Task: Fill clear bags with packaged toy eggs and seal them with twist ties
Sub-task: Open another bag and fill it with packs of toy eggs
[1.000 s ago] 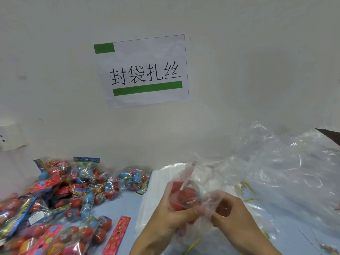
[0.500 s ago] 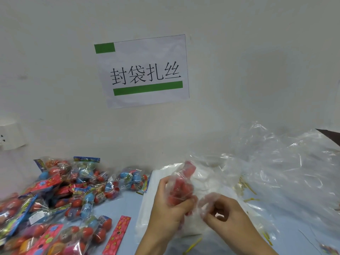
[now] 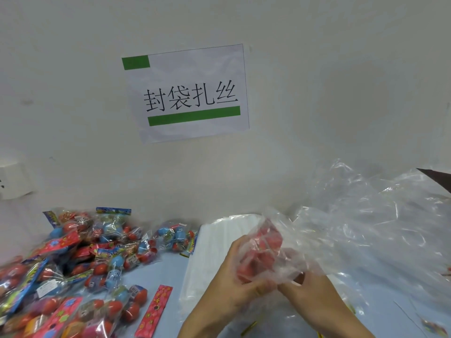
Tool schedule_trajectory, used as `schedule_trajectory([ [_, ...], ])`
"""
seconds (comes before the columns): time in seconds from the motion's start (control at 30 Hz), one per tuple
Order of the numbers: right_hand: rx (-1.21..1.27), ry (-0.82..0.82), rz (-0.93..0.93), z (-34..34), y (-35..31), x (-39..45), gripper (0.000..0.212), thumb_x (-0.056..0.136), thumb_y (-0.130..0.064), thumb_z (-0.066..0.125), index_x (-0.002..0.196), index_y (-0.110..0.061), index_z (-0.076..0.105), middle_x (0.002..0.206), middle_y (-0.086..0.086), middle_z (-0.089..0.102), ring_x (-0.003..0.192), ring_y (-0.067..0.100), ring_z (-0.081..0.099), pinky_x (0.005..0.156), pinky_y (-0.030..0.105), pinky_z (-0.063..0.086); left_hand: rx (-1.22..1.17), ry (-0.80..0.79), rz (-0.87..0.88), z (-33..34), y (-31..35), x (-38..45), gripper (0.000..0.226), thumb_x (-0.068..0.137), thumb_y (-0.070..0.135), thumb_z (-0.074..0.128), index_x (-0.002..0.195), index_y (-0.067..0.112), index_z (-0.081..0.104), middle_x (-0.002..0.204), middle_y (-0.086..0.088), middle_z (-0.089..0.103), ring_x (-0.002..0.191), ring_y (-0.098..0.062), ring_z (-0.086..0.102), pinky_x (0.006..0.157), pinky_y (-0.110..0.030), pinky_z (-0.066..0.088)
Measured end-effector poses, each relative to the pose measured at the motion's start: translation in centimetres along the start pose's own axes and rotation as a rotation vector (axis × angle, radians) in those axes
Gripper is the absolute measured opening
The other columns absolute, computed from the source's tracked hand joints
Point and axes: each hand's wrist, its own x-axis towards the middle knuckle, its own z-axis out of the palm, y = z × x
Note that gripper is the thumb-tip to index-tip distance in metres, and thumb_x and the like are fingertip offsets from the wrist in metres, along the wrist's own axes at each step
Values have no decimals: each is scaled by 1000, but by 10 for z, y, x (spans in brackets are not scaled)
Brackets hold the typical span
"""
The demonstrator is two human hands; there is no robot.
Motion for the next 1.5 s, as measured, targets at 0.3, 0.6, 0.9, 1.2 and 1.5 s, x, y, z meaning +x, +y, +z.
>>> schedule_trajectory([
  [0.3,62,146,153,0,7,10,11,90,-9,68,100,-10,72,92,2,77,83,22,75,81,52,61,-175,152,-166,-23,-15,-4,69,61,20,87,125,15,61,113,-20,70,98,-28,69,81,-35,54],
  [0.6,223,-20,52,-2,0,4,32,77,1,82,106,-12,75,95,12,78,92,26,75,77,44,63,89,400,-80,-16,-20,4,61,50,33,90,104,19,68,98,4,73,92,-17,71,69,-24,56],
  [0.9,183,-157,-8,-1,0,1,50,71,-12,74,120,-20,67,101,7,78,97,19,75,78,32,61,349,512,-29,-11,-19,6,40,57,5,91,85,17,65,81,8,70,81,-12,64,67,-23,53],
  [1.2,22,153,85,4,1,3,21,77,-12,85,94,-16,75,85,-3,78,75,12,75,75,33,60,258,303,-8,-11,-10,2,8,79,19,77,80,11,75,80,-10,72,76,-19,65,76,-32,50],
  [1.5,485,277,154,-2,4,13,18,90,1,67,108,-2,68,101,14,75,94,28,72,59,29,60,114,352,-139,-19,-11,-2,68,55,52,83,116,31,60,123,12,63,110,-16,66,100,-48,52],
])
